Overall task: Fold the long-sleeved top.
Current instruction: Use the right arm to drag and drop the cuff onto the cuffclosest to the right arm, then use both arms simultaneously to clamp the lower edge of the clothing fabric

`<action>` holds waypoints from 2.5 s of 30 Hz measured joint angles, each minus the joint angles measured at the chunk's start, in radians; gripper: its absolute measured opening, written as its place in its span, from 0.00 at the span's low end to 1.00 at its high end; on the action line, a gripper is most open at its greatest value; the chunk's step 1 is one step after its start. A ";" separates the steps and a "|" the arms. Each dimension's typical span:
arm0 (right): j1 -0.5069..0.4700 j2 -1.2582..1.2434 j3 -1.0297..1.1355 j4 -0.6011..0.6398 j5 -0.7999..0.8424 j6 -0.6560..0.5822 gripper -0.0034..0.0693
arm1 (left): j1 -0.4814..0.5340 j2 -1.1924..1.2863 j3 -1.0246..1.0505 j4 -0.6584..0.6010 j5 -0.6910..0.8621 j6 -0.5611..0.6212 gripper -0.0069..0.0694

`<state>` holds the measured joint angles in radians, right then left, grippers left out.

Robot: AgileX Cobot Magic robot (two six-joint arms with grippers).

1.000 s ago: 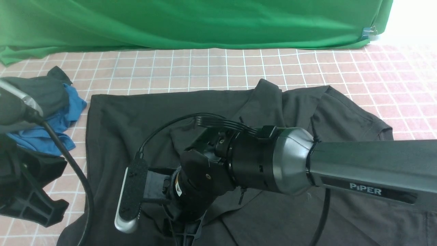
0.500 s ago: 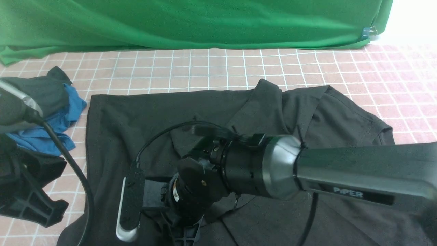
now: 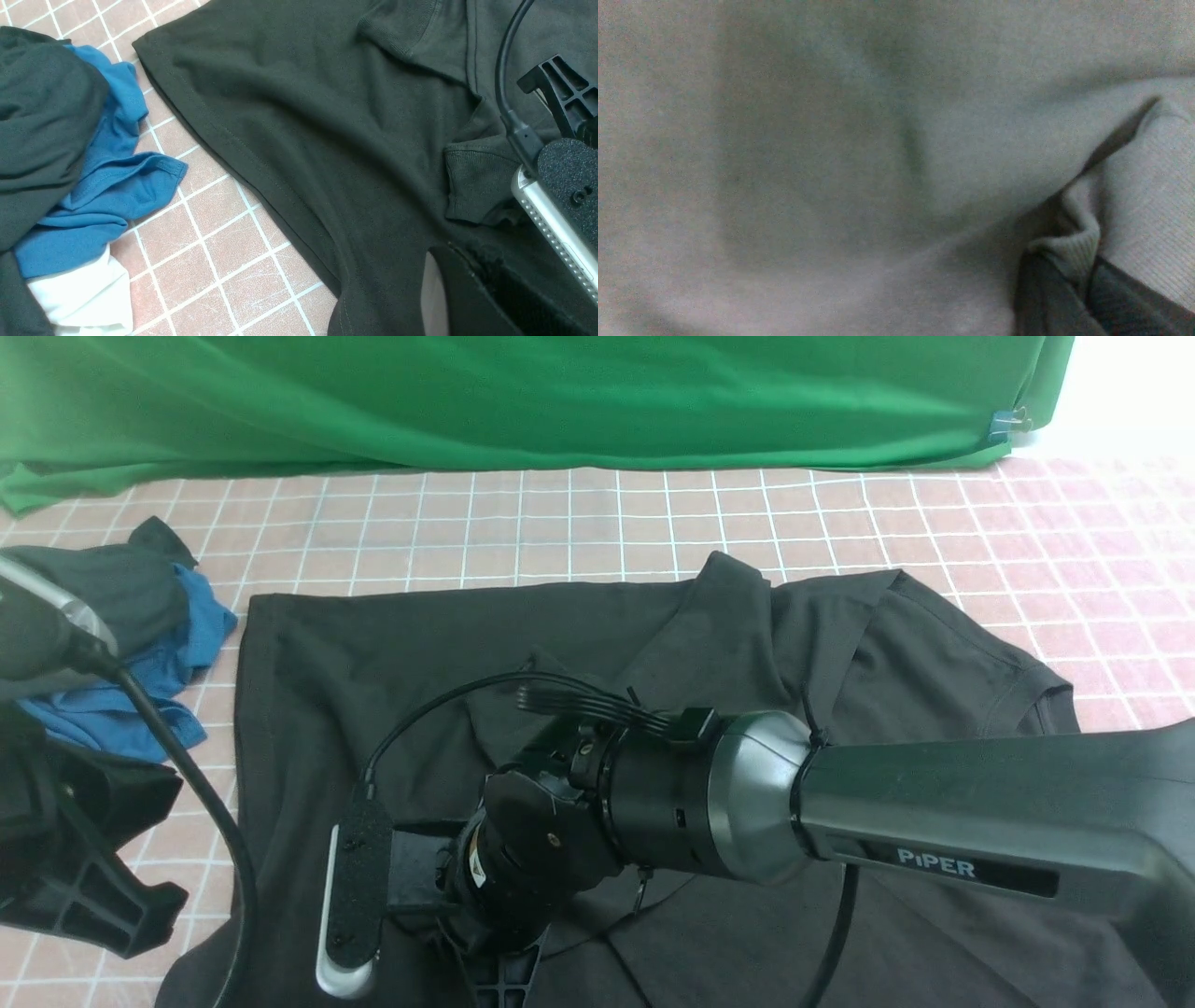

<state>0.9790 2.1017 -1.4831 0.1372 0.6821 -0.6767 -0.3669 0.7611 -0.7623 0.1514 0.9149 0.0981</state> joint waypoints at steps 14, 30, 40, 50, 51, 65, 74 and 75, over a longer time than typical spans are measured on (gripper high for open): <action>0.000 -0.060 -0.024 0.214 0.099 -0.050 0.16 | 0.000 0.000 0.000 0.000 -0.007 0.000 0.11; 0.000 -0.169 -0.058 -0.025 0.286 0.243 0.73 | 0.000 0.000 0.000 -0.009 0.055 0.001 0.11; -0.077 -0.388 -0.004 -0.201 0.518 0.500 0.10 | 0.000 0.000 0.000 -0.151 0.192 0.136 0.11; -0.131 -0.755 0.420 -0.215 0.527 0.586 0.25 | 0.000 0.023 0.000 -0.273 0.216 0.298 0.11; -0.131 -0.777 0.462 -0.215 0.527 0.582 0.29 | 0.000 0.035 0.000 -0.287 0.216 0.324 0.11; -0.131 -0.871 1.048 -0.265 0.302 0.280 0.72 | 0.000 0.184 0.052 -0.511 0.098 0.578 0.11; -0.134 -0.801 1.089 -0.456 0.210 0.341 0.72 | -0.004 0.184 0.054 -0.540 0.100 0.578 0.11; -0.134 -0.797 1.088 -0.456 0.210 0.341 0.72 | -0.005 0.184 0.054 -0.540 0.100 0.578 0.11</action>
<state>0.8448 1.3049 -0.3950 -0.3185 0.8919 -0.3355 -0.3717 0.9451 -0.7078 -0.3888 1.0153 0.6760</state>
